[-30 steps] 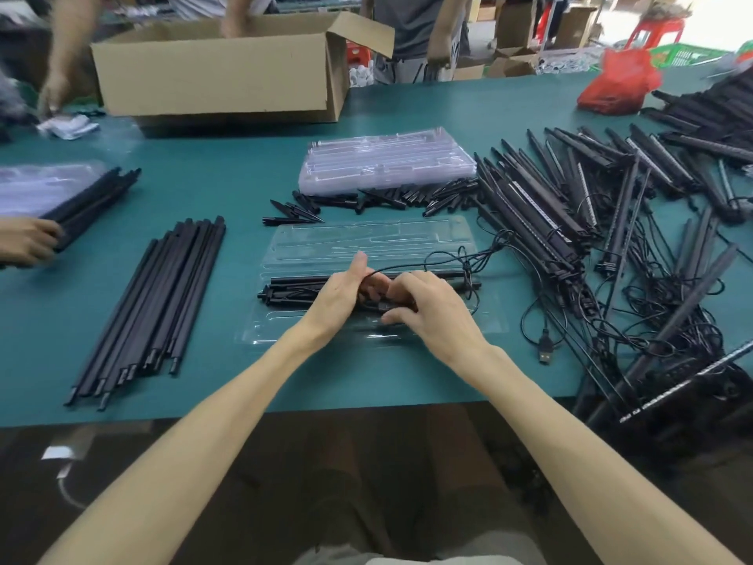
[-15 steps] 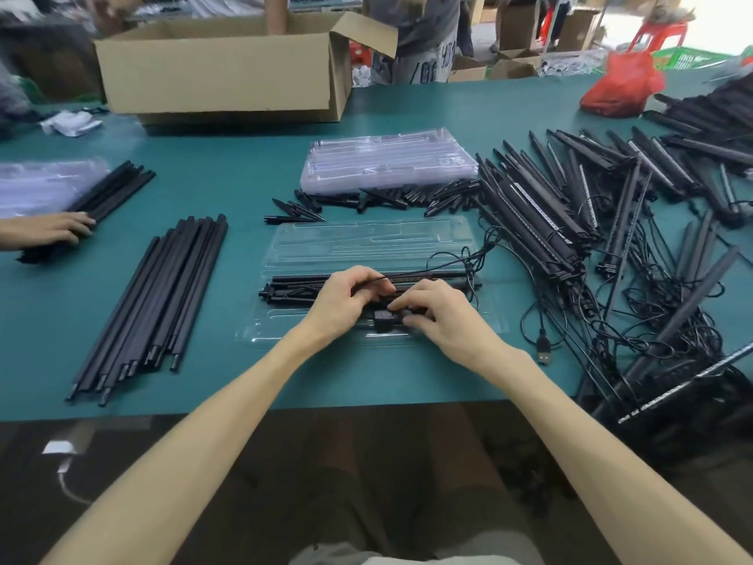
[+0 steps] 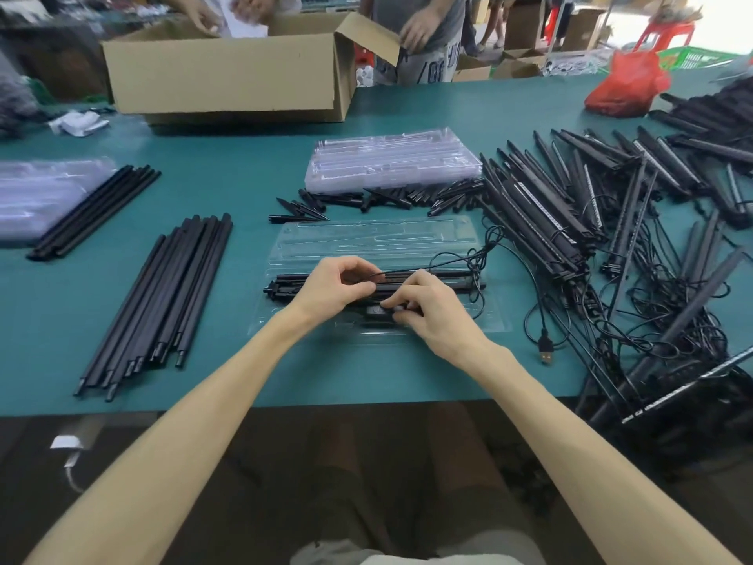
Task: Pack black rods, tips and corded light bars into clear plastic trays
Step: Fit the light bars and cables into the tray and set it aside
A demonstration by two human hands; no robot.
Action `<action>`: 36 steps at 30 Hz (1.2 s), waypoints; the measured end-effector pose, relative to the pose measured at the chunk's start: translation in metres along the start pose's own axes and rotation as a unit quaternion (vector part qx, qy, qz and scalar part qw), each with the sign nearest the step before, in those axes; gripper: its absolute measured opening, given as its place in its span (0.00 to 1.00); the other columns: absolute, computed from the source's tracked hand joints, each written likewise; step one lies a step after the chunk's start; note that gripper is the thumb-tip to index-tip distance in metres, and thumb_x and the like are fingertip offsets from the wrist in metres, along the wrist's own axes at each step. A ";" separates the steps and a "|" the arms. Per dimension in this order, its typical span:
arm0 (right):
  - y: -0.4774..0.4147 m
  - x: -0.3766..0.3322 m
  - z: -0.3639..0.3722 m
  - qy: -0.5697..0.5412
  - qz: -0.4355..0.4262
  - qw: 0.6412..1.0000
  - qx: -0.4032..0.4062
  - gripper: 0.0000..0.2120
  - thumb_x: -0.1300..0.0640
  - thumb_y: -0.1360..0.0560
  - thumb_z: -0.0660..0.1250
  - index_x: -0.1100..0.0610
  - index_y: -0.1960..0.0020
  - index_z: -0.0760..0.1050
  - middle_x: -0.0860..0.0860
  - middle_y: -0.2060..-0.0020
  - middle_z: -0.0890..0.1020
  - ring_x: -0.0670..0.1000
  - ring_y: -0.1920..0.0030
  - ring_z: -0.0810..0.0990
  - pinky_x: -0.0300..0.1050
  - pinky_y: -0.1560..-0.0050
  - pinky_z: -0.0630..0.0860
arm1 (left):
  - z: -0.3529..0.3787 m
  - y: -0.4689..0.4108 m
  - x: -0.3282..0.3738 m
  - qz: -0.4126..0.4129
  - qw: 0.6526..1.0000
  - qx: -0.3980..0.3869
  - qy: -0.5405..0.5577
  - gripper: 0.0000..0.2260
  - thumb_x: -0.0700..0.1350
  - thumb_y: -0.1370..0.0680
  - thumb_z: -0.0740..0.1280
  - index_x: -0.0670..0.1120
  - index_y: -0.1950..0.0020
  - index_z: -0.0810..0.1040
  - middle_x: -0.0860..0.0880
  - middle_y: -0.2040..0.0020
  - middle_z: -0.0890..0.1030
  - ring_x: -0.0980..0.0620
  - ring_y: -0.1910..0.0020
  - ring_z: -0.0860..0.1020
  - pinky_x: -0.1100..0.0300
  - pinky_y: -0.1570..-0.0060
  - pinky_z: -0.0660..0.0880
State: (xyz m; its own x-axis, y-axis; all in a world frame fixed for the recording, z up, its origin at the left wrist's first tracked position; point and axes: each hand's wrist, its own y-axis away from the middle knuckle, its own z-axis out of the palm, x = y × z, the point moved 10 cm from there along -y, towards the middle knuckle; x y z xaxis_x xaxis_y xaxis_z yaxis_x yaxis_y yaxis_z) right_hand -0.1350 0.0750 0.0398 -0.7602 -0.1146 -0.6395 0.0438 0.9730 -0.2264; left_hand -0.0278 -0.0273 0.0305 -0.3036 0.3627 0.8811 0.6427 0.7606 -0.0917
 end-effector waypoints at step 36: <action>-0.009 -0.010 0.017 0.009 0.050 0.996 -0.067 0.10 0.65 0.28 0.75 0.55 0.48 0.85 0.48 0.58 0.73 0.53 0.52 0.77 0.51 0.47 0.75 | 0.003 0.006 -0.011 -0.048 0.940 -0.114 -0.318 0.15 0.58 0.28 0.76 0.69 0.47 0.73 0.60 0.52 0.69 0.53 0.41 0.66 0.52 0.43 0.55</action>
State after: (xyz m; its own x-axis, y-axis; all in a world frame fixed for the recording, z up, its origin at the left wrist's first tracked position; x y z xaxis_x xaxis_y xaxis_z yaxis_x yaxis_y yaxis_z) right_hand -0.1162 0.0637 0.0357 -0.7678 -0.0140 -0.6406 0.0334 0.9975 -0.0617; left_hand -0.0226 -0.0252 0.0194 -0.6809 0.6020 0.4171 0.7024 0.6980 0.1392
